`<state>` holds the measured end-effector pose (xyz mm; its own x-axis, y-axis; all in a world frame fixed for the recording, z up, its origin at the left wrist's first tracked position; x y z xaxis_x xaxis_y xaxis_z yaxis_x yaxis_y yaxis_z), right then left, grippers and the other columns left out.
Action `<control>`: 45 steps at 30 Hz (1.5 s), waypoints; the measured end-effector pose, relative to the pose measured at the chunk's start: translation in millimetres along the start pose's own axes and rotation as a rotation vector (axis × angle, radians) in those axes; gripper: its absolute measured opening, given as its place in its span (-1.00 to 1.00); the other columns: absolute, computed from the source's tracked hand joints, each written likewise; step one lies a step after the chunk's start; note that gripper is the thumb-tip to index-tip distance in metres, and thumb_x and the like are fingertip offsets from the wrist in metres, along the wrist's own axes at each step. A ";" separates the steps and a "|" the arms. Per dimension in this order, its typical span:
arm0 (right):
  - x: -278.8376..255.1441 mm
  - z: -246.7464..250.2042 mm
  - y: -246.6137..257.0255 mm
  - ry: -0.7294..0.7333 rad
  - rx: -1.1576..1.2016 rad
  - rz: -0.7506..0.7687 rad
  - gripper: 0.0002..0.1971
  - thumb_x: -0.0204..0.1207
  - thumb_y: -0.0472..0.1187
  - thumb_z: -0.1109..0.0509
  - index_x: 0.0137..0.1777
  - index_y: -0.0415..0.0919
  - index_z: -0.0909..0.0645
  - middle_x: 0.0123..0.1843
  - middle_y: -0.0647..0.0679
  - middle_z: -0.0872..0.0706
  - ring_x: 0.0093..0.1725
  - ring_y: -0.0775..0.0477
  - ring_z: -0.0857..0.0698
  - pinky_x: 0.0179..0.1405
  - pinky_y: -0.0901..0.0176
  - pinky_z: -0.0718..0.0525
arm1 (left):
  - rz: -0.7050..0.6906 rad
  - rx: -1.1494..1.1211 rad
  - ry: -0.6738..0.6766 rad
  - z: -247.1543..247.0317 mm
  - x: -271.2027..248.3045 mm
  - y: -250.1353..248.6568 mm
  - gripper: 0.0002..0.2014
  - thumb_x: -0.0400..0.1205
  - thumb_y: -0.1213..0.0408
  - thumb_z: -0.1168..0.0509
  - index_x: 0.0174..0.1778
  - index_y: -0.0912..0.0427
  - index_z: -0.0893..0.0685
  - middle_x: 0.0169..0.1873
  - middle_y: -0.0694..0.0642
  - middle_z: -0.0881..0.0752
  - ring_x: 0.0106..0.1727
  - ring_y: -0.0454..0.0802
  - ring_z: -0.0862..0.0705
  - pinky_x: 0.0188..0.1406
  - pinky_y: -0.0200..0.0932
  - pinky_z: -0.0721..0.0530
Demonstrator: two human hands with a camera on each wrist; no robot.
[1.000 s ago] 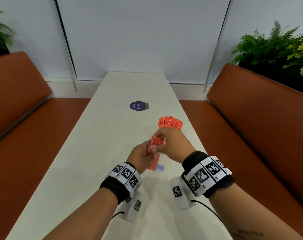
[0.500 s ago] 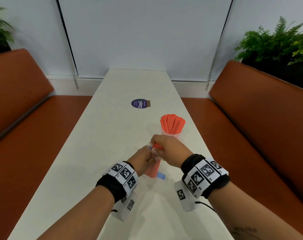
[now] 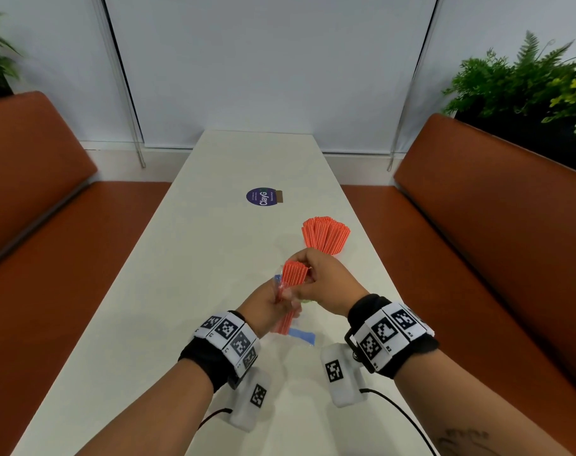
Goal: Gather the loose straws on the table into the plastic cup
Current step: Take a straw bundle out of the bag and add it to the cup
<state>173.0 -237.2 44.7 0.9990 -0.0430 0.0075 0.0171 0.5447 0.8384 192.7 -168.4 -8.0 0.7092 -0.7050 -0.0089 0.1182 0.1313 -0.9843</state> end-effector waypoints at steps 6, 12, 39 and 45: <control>-2.0 -6.4 3.0 -0.088 0.107 0.077 -0.79 0.49 -0.25 -0.42 0.12 -0.13 -0.67 0.07 -0.10 -0.60 -0.04 0.05 -0.66 -0.14 0.46 -0.65 | -0.037 0.006 0.002 -0.8 4.5 -6.7 -0.67 0.58 0.72 -0.07 -0.26 0.19 -0.49 -0.42 0.10 -0.54 -0.41 -0.18 -0.61 -0.38 -0.44 -0.66; 2.0 -17.3 5.2 -0.143 0.041 0.095 -0.89 0.58 -0.16 -0.27 -0.17 0.02 -0.49 -0.04 -0.16 -0.66 -0.04 -0.14 -0.68 0.09 -0.11 -0.67 | -0.057 0.191 -0.129 6.2 9.0 -13.0 -0.79 0.62 0.66 -0.04 0.00 0.28 -0.43 -0.31 0.07 -0.53 -0.14 -0.08 -0.57 -0.22 -0.44 -0.58; 18.2 43.0 -24.3 -0.404 0.601 -0.204 -0.83 0.70 -0.14 -0.08 0.16 -0.20 -0.40 -0.27 -0.12 -0.73 -0.13 -0.17 -0.78 -0.09 0.04 -0.72 | 0.415 0.211 -0.149 27.2 1.1 58.9 -0.60 0.48 0.16 -0.45 -0.53 0.15 -0.38 -0.55 0.05 -0.49 -0.49 -0.06 -0.42 -0.45 -0.22 -0.41; 25.3 62.2 -30.1 -0.494 0.558 -0.159 -0.67 0.69 -0.12 -0.10 0.24 -0.40 -0.43 -0.25 -0.18 -0.77 -0.19 -0.14 -0.82 -0.27 0.14 -0.77 | 0.547 0.599 -0.078 26.7 -1.2 71.1 -0.78 0.55 0.15 -0.33 -0.32 0.15 -0.49 -0.38 0.06 -0.55 -0.25 0.02 -0.57 -0.35 -0.32 -0.44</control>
<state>195.2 -306.7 53.5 0.8501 -0.5265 -0.0033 0.0054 0.0026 1.0000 218.9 -139.6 -73.3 0.8177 -0.3855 -0.4275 0.0768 0.8091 -0.5826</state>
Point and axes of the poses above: each hand's wrist, its own x-axis towards the middle knuckle, its own z-axis out of the back of the hand, y = z × x, the point moved 9 cm from there along x, towards the middle knuckle
